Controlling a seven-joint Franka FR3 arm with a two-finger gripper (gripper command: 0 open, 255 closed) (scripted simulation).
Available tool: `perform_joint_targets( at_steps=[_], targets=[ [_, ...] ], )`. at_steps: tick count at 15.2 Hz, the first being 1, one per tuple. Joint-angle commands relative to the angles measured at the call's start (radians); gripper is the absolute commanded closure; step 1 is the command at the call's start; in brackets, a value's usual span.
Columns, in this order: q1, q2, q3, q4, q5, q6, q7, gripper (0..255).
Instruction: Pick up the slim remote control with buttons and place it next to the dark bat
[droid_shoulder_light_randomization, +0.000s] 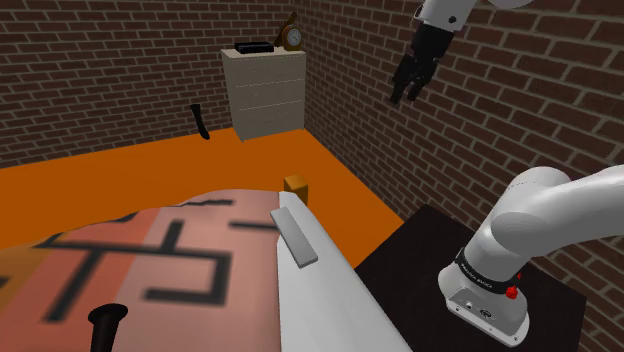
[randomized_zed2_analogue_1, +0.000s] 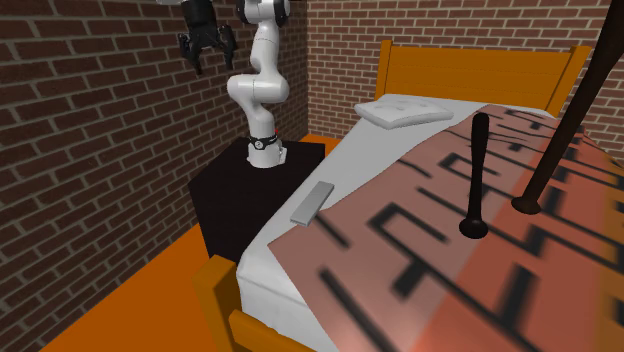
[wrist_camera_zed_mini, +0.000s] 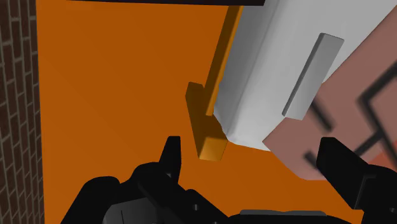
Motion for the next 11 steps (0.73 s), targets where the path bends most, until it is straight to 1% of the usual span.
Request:
perform_joint_targets(
  at_steps=[1, 6, 11],
  targets=[
    [0.0, 0.0, 0.0, 0.0, 0.0, 0.0, 0.0, 0],
    [0.025, 0.031, 0.101, -0.091, 0.039, 0.115, 0.092, 0],
    [0.052, 0.1, 0.202, -0.151, 0.076, 0.238, 0.186, 0]
  ],
)
